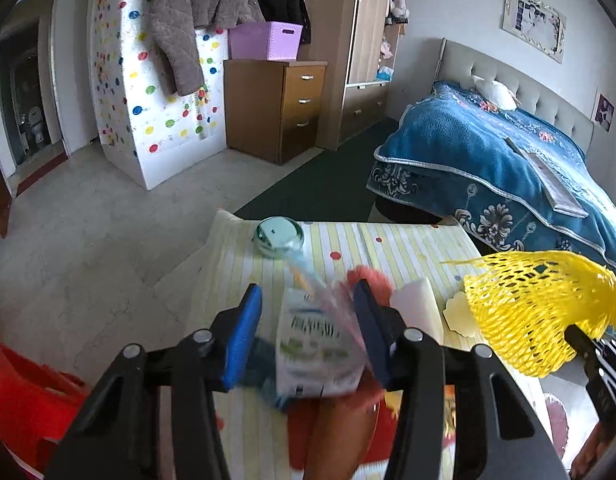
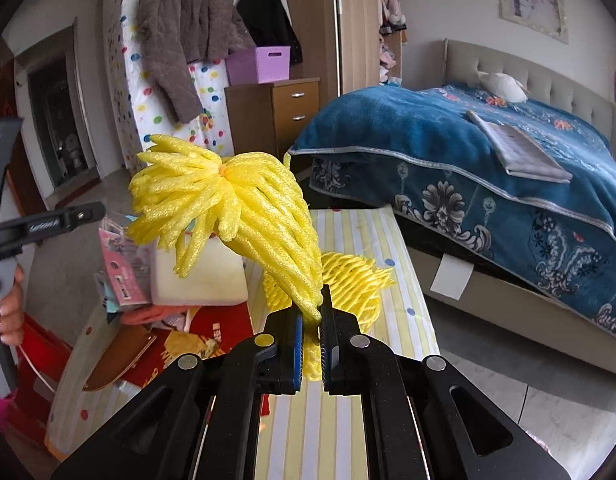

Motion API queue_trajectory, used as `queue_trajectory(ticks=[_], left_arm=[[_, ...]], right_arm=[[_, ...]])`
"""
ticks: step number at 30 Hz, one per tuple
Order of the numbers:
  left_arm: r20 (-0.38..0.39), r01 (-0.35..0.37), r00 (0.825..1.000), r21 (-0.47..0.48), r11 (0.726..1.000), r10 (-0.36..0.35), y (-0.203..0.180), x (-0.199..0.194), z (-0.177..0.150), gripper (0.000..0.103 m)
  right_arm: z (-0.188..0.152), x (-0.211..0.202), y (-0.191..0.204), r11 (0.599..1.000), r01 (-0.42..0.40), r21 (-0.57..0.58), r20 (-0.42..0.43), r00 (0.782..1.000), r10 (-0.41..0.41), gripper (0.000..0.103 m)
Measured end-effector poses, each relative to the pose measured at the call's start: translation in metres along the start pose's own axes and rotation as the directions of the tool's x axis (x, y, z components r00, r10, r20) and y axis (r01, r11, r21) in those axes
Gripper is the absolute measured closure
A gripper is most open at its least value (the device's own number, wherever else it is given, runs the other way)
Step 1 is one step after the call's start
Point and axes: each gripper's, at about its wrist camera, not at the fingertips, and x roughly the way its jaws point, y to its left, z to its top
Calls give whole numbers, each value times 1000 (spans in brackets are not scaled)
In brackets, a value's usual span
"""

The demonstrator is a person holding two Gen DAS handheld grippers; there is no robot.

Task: Collect trash
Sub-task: 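Carry the yellow nets with the right tool over the pink-lined bin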

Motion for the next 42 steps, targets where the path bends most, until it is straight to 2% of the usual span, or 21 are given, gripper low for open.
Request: queue_trajectory(ticks=[3, 5, 7, 8, 10, 13, 17, 20, 25, 32, 38, 42], left_arm=[[-25, 8, 1000, -2, 1000, -8, 1, 18, 11, 57], [-50, 19, 999, -20, 1000, -20, 5, 28, 16, 66], [-69, 40, 997, -43, 998, -43, 9, 32, 18, 84], [-77, 45, 996, -52, 998, -49, 11, 33, 17, 89], [-75, 56, 995, -56, 997, -60, 13, 30, 14, 97], [-15, 82, 996, -48, 995, -82, 9, 12, 8, 102], [98, 102, 990, -8, 995, -101, -6, -24, 3, 103], [192, 91, 977, 34, 995, -96, -20, -56, 0, 103], [336, 44, 939, 77, 996, -67, -39, -113, -7, 103], [396, 4, 917, 122, 993, -53, -55, -163, -38, 103], [396, 66, 912, 126, 990, -111, -69, -191, -81, 103], [403, 114, 898, 172, 978, -176, -100, -202, -103, 103]], right_arm=[[1, 5, 2, 1000, -5, -5, -6, 1000, 5, 97], [-1, 6, 2, 1000, -11, -2, -13, 1000, 11, 97], [-3, 6, 2, 1000, -13, 2, -16, 1000, 13, 97], [-4, 5, 2, 1000, -14, 4, -16, 1000, 14, 97], [-5, -1, 2, 1000, -15, 11, -11, 1000, 15, 97], [-4, -14, 1, 1000, -10, 18, 10, 1000, 10, 96], [-2, -39, -1, 1000, 3, 26, 48, 999, -4, 97], [-2, -59, -4, 1000, 9, 29, 73, 997, -11, 97], [-9, -95, -9, 999, 15, 36, 101, 995, -19, 96], [-35, -138, -20, 998, 20, 66, 109, 994, -28, 96], [-61, -181, -44, 991, 61, 117, 125, 989, -75, 96], [-84, -208, -71, 979, 117, 166, 116, 984, -137, 96]])
